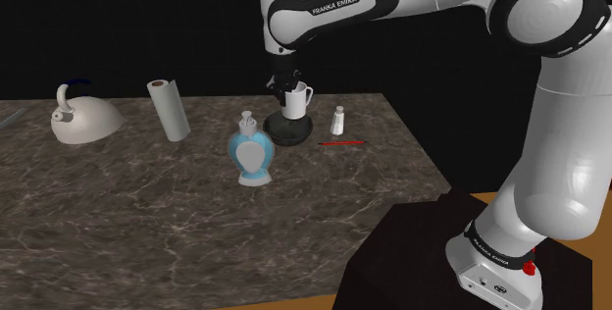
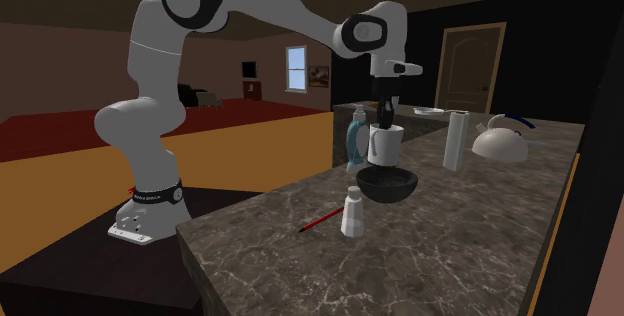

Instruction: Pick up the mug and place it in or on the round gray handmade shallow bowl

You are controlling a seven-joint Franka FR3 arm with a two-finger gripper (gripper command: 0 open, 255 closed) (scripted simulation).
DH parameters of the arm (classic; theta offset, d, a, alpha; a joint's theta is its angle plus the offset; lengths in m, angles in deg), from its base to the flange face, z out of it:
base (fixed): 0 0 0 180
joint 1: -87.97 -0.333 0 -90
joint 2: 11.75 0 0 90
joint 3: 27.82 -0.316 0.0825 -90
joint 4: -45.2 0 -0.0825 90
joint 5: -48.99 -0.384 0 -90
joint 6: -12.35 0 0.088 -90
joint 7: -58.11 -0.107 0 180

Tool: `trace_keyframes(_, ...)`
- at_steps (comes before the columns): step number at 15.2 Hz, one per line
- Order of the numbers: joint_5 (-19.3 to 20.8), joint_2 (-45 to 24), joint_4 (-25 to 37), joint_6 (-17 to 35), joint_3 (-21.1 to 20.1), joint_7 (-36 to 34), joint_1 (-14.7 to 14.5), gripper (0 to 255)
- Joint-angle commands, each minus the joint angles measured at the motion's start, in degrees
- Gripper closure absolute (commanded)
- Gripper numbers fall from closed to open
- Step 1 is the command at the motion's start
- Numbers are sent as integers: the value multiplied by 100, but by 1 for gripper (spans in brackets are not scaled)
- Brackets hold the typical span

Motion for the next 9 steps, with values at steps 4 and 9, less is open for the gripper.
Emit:
trace_keyframes(4, 39, -116, -267, 382, 11, -51, -6, 255)
trace_keyframes(9, 39, -116, -267, 382, 11, -51, -6, 255)
